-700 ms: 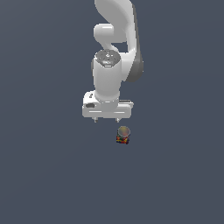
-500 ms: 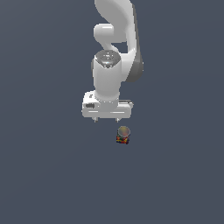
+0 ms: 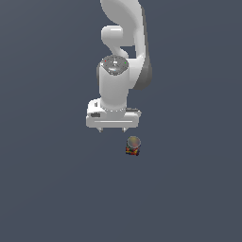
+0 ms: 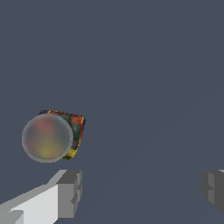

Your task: Pick up the object and move it to a goal position.

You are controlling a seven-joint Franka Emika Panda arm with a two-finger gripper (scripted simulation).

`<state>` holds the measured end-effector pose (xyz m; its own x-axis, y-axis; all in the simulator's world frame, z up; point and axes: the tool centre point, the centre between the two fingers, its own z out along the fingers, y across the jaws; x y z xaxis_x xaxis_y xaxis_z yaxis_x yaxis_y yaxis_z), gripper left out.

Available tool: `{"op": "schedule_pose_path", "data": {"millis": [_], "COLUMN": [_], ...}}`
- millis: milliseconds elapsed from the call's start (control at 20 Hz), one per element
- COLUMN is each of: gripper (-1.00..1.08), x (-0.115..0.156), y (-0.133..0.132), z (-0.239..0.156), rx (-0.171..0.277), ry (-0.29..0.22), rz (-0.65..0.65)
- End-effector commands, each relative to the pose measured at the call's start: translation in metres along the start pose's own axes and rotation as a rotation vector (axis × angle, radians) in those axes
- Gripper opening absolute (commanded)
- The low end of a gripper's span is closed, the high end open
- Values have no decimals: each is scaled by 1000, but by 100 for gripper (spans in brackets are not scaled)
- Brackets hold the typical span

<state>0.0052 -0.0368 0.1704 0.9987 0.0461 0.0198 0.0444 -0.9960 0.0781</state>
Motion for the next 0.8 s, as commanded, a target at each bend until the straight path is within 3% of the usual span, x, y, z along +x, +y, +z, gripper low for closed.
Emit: {"op": "schedule_pose_path", "data": {"millis": [0,350,750], "gripper": [100,100,100], "x": [0,5,11], "y": [-1,-23,-72], "z": [0,12,38], "rx": [1,18,54], "ry": [0,-3,-16], "rz": [1,41,133]}}
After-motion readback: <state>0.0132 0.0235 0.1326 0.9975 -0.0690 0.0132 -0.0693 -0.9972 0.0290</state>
